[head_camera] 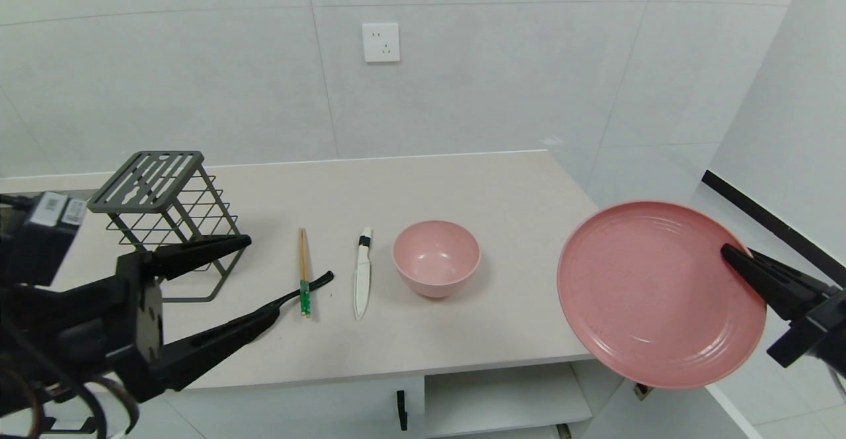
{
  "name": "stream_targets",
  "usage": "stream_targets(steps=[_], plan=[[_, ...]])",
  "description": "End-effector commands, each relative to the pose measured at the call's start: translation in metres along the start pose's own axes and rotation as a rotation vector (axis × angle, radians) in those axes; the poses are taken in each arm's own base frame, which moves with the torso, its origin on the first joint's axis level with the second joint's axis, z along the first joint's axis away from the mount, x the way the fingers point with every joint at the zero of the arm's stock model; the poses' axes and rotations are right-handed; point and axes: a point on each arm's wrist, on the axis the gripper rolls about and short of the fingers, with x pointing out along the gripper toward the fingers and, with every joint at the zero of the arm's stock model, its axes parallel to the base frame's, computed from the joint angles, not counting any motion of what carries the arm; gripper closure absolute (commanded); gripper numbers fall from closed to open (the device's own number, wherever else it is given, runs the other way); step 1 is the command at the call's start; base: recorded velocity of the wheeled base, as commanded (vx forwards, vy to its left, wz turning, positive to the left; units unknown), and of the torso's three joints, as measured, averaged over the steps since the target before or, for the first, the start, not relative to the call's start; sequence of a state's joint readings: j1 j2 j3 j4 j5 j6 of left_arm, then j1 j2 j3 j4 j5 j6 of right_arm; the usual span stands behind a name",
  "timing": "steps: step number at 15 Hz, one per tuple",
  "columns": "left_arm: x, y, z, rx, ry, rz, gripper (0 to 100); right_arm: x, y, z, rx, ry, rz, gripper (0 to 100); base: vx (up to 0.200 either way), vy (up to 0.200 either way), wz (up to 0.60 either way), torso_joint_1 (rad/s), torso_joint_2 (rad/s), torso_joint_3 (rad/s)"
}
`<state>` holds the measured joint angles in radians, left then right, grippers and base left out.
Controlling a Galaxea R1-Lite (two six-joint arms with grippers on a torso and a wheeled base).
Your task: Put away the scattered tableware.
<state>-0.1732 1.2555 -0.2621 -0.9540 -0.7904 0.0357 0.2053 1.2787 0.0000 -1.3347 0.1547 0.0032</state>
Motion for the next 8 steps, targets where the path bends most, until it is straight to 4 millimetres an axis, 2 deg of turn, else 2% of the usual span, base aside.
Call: stream_targets(steps=[1, 3, 8], plan=[[0.03, 0.02, -0.018, -0.069, 0.057, -0.037, 0, -0.001, 0.0, 0.001, -0.001, -0.007, 0.001, 100, 0.0, 0.0, 0.0, 0.0, 0.0, 0.0], [0.046, 0.036, -0.019, -0.083, 0.064, 0.094, 0, -0.001, 0.0, 0.0, 0.0, 0.001, 0.002, 100, 0.0, 0.0, 0.0, 0.0, 0.0, 0.0], [0.09, 0.031, 0.001, -0.259, 0.009, 0.245, 0, -0.001, 0.0, 0.0, -0.003, 0.004, 0.002, 100, 0.0, 0.0, 0.0, 0.0, 0.0, 0.0]])
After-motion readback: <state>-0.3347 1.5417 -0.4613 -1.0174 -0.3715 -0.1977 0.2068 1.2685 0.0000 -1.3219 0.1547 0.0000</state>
